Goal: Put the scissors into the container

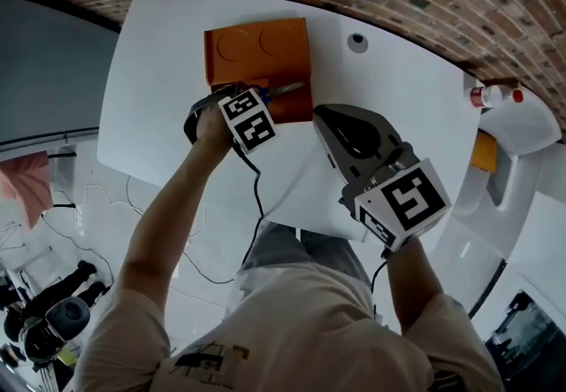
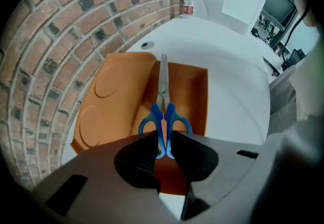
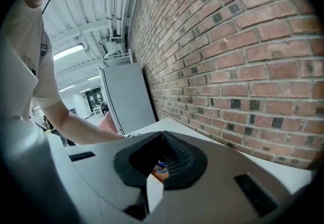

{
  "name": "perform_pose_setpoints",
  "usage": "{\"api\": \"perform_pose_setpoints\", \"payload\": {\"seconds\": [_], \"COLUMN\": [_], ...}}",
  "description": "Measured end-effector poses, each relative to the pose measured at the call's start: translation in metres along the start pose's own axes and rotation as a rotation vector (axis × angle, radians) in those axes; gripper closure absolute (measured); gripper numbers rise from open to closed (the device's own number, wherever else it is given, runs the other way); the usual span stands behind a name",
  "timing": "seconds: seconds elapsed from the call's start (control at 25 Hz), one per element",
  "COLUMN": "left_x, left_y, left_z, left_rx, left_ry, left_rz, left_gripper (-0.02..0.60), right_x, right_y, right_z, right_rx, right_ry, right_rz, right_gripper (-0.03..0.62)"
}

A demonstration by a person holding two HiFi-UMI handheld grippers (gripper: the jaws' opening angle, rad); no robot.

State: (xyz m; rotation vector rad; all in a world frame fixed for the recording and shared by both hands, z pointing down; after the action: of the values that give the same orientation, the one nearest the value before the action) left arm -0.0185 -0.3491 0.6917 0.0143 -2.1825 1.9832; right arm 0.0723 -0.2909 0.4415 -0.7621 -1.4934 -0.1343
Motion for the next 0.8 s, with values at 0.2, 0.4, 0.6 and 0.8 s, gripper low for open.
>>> {"api": "perform_pose_setpoints", "payload": {"seconds": [0.2, 0.4, 0.6, 0.8], "left_x": [0.005, 0.009, 0.010, 0.015], "left_y": [-0.017, -0.032, -0.045, -0.053], "left_z": [-0.005, -0.008, -0.010, -0.009], "left_rx": [0.017, 0.053, 0.075, 0.085], "left_ry": [-0.062, -0.079, -0.077, -0.062], "left_rz": [0.089, 0.149, 0.188, 0.215], "left_gripper": [0.500, 0.499, 0.499, 0.497], "right_x": [0.009, 0.016, 0.024, 0.027], "right_y": [-0.005, -0.011, -0.011, -0.010], "right_z": [-0.010, -0.015, -0.018, -0.020], "right_rx": [0.002, -0.003, -0.001, 0.003], "right_ry": [-0.017, -0.031, -0.044, -0.046], "right_rz": [0.016, 0.030, 0.043, 0.046], "right_gripper": [0.585, 0.585, 0.585, 0.585]}}
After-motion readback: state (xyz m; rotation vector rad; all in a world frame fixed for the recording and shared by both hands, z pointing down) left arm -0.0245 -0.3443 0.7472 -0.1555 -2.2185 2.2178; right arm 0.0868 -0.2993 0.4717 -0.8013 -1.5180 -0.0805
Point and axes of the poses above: the fingertips, and each gripper's own axes: y backward along the fingers, z to its left, x out of its underside, the point moved 1 cm from there along y, backward along the fingers, and after that the axes turned 8 degrees about y, right-handed, at the moved point
